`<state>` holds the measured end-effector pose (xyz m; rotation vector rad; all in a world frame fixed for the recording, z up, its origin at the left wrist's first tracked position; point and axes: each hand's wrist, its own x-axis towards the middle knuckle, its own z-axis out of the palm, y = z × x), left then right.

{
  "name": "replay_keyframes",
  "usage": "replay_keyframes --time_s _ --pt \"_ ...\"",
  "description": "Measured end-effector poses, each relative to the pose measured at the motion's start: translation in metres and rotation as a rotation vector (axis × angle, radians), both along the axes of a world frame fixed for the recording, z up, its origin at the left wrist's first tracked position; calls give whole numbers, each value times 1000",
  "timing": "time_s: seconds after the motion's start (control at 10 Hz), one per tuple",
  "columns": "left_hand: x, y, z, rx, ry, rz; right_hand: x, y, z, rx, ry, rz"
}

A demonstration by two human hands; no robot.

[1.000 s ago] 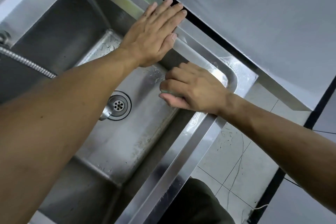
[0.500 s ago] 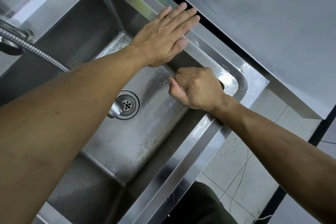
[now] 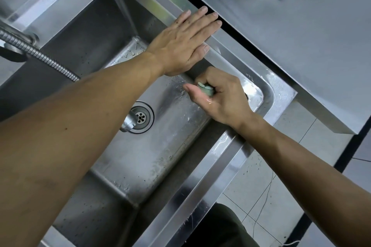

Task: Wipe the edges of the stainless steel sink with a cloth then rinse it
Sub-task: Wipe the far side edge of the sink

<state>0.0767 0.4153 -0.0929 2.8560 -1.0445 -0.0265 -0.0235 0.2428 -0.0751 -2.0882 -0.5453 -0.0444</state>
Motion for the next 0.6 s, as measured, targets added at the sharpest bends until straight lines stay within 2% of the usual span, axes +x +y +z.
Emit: replay_keyframes --time_s 0.2,0.5,0.6 --pt "1 1 2 14 10 -2 -1 17 -8 227 291 -125" --pt "2 1 1 22 19 -5 -9 18 -3 181 383 -141" --pt "2 0 2 24 20 -11 -8 14 7 39 313 -174"
